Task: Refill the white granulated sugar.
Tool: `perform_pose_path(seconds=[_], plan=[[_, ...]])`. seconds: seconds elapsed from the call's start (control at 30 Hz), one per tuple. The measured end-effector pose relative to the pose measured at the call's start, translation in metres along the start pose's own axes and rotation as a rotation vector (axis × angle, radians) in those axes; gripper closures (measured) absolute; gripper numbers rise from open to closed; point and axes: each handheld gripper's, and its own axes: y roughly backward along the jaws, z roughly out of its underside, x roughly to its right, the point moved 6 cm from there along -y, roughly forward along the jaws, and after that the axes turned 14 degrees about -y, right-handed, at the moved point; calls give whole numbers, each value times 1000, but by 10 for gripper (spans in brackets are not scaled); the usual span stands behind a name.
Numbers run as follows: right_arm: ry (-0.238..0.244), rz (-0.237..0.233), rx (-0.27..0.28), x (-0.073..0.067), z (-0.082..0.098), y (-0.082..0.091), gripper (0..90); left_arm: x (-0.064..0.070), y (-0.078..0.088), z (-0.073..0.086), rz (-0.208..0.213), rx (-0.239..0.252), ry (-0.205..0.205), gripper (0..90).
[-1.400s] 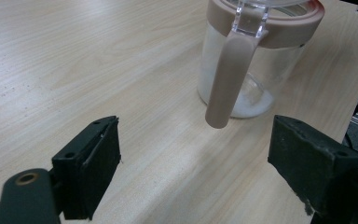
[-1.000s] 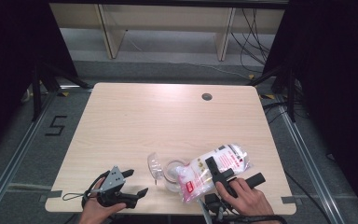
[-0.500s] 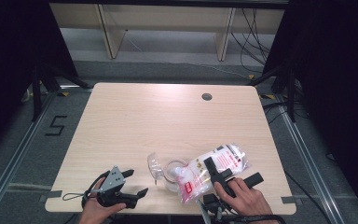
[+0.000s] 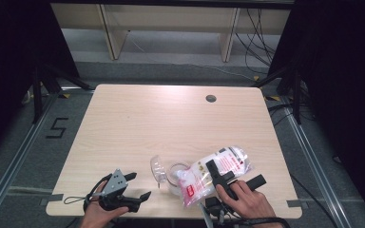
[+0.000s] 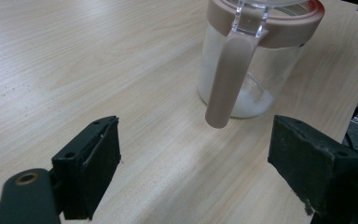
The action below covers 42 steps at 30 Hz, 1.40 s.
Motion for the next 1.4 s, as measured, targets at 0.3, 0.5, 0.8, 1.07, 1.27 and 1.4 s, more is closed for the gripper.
perform_pose_path(seconds=[0.3, 0.5, 0.8, 1.07, 1.27, 1.4], plan=[[12, -10, -4, 0, 1, -2, 564, -1, 0, 1, -2, -6, -10, 162], [15, -5, -10, 3, 3, -2, 567, 1, 0, 1, 4, -2, 21, 162], [6, -2, -3, 4, 4, -1, 572, 0, 0, 1, 1, -1, 18, 161], [1, 0, -2, 5, 5, -1, 576, -1, 1, 0, 4, -1, -10, 162], [2, -2, -3, 5, 5, 0, 578, 1, 1, 0, 2, -4, 12, 162], [3, -3, -5, 5, 5, 0, 580, 1, 1, 0, 3, -4, 14, 162]])
